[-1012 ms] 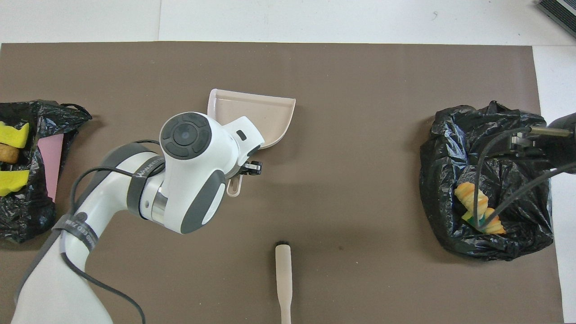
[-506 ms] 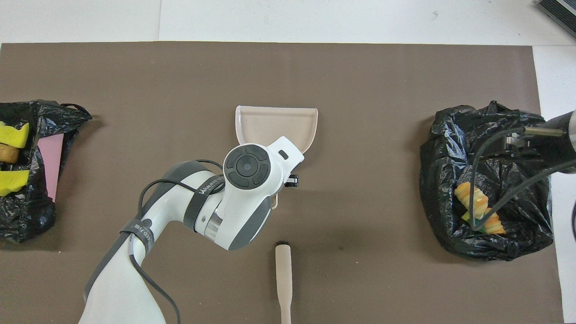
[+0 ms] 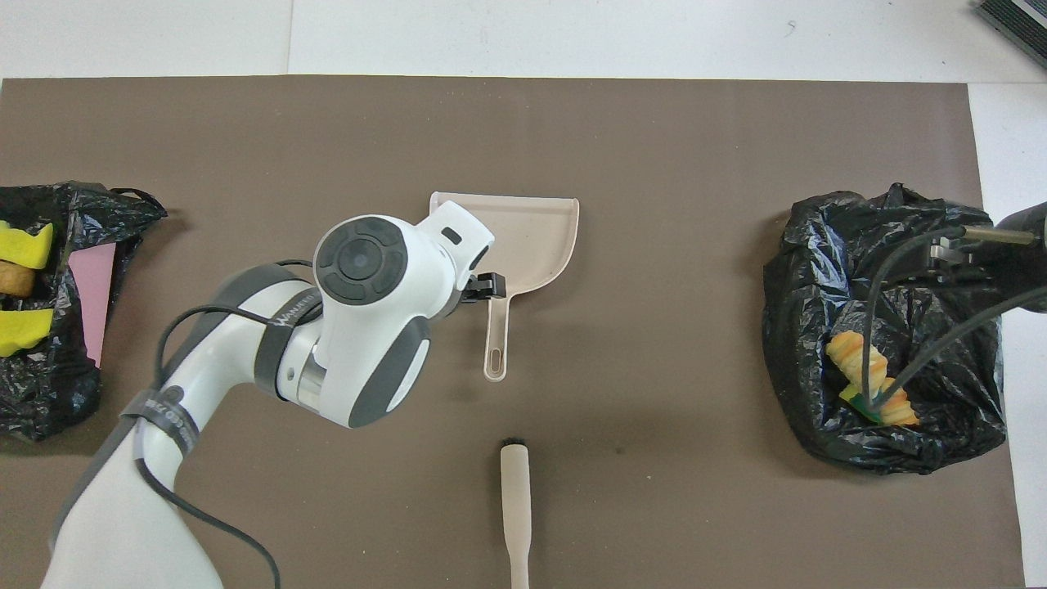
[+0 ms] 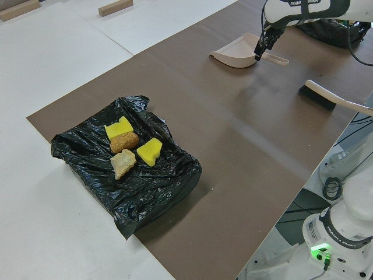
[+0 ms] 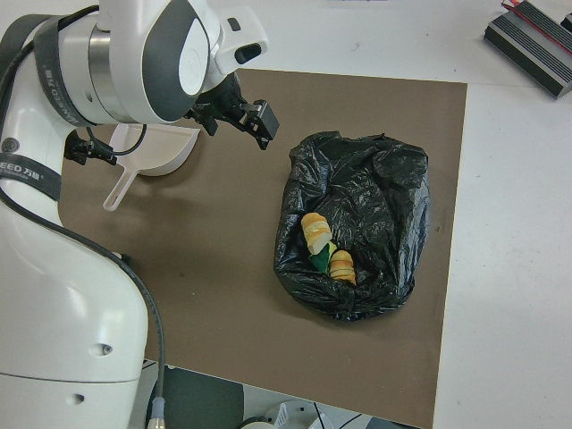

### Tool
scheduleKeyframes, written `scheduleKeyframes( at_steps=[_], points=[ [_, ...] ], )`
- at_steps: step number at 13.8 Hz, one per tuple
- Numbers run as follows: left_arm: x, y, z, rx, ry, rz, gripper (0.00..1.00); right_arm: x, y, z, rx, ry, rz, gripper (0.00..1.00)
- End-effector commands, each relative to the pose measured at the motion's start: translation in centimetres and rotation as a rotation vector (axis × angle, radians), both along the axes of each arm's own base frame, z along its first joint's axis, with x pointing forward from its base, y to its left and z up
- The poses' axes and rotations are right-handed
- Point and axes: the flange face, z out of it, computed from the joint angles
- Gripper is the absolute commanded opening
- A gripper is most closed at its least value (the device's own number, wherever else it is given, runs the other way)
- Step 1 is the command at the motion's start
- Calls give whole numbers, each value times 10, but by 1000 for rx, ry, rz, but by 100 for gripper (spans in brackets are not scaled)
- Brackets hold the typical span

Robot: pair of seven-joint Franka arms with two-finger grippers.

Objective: Sweep and dump trash in bin
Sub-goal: 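Carry the empty dustpan to the table center with the left gripper, then release the dustpan and draw the left gripper back toward the robot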

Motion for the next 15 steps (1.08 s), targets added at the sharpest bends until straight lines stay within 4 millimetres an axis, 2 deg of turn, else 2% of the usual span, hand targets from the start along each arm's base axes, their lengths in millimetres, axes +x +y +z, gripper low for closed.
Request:
scheduleKeyframes(
  at_steps=[1, 6, 9, 12, 14, 15],
  points=[
    [19, 44, 28, 2, 9, -19, 100, 1, -3, 1, 2, 7, 10, 100],
    [36, 142, 79, -5, 10, -54, 100, 1, -3, 1, 4, 7, 8, 100],
    [44, 189, 98, 7, 41, -73, 100, -1, -3, 1, 4, 15, 8, 100],
    [44, 231, 123, 11, 45, -61, 100, 0, -4, 0, 4, 13, 7, 100],
    [44, 247, 134, 10, 37, -65, 100, 1, -5, 0, 1, 9, 4, 100],
    [42, 249, 139, 12, 35, -69, 100, 1, -4, 0, 1, 9, 7, 100]
  ],
)
